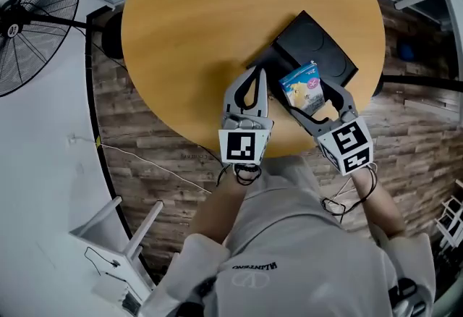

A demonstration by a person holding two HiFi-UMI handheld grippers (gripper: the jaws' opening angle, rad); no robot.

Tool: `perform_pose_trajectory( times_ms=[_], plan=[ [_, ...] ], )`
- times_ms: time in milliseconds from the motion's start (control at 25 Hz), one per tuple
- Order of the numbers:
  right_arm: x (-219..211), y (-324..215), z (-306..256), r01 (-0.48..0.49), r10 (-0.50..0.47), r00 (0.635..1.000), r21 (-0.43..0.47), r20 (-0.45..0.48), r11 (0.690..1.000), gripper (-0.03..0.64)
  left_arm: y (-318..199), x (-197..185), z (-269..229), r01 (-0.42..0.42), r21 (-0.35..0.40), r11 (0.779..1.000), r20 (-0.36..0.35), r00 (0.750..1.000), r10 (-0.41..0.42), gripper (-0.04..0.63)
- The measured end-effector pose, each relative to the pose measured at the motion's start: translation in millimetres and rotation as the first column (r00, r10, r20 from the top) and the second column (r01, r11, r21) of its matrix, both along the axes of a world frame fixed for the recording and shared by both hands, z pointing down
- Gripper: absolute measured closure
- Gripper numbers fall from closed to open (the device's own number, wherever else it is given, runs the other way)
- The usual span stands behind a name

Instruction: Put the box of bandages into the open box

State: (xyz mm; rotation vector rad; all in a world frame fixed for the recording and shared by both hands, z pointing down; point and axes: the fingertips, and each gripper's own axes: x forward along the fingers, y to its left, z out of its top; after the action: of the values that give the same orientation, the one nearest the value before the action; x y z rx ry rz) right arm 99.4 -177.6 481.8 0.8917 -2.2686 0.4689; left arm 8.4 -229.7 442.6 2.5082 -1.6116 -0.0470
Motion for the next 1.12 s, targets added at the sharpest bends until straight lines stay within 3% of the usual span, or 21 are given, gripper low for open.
perform_pose_trajectory(
  times_ms=[680,1120],
  plan=[
    [-17,-7,79,0.037,-0.101,0.963,-0.245,-0.251,0.969,0.232,-6,-34,30,-0.008,-0.060,0.998,-0.067,0.998,0.004,0.588],
    [-17,-12,108,0.054,-0.160,0.920,-0.287,-0.357,0.956,0.232,-12,-40,44,-0.044,-0.085,0.995,-0.095,0.995,0.035,0.588]
  ],
)
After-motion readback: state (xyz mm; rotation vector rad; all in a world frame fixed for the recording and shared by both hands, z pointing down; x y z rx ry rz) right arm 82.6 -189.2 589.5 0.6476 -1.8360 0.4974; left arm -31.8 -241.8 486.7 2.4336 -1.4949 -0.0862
